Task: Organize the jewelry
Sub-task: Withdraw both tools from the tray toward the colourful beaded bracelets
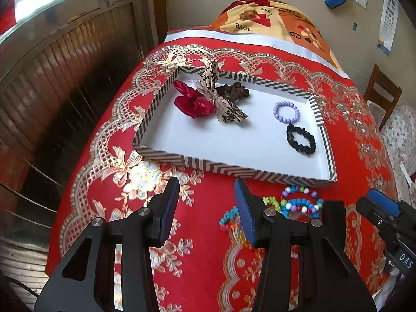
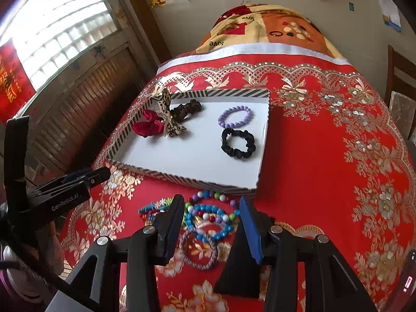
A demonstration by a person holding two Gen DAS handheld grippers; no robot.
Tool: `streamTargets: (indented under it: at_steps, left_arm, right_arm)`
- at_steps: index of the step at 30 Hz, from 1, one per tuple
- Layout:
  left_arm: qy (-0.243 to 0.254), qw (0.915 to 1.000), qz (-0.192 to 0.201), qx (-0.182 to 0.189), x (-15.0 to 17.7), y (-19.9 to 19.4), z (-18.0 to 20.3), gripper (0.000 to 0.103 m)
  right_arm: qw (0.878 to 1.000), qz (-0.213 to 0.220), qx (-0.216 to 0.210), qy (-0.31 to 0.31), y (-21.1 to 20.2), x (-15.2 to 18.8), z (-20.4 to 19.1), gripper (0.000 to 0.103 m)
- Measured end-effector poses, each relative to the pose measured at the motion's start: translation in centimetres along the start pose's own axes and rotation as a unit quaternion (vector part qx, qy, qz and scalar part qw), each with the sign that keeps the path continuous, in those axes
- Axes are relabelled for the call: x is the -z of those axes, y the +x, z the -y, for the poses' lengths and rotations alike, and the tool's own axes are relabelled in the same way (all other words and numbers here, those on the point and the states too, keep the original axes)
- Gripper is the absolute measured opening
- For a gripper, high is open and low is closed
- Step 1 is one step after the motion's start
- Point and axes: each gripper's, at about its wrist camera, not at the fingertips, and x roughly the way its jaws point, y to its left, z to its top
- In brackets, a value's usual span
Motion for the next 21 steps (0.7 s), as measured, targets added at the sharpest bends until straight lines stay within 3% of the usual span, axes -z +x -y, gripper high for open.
streamTargets:
  at_steps: [12, 21]
  left_arm:
    - [0.010, 0.9998, 0.014, -0.011, 1.9, -1.8, 0.7, 0.043]
    - [-0.013, 0.9999, -0.007, 0.001, 2.9, -1.7, -0.9, 0.043]
  right_arm:
    - [1.000, 0.004, 0.012, 0.000, -2.0, 1.8, 1.0, 0.043]
    - [1.000, -0.001, 0.014, 0.009, -2.2, 3.1, 2.1, 0.043]
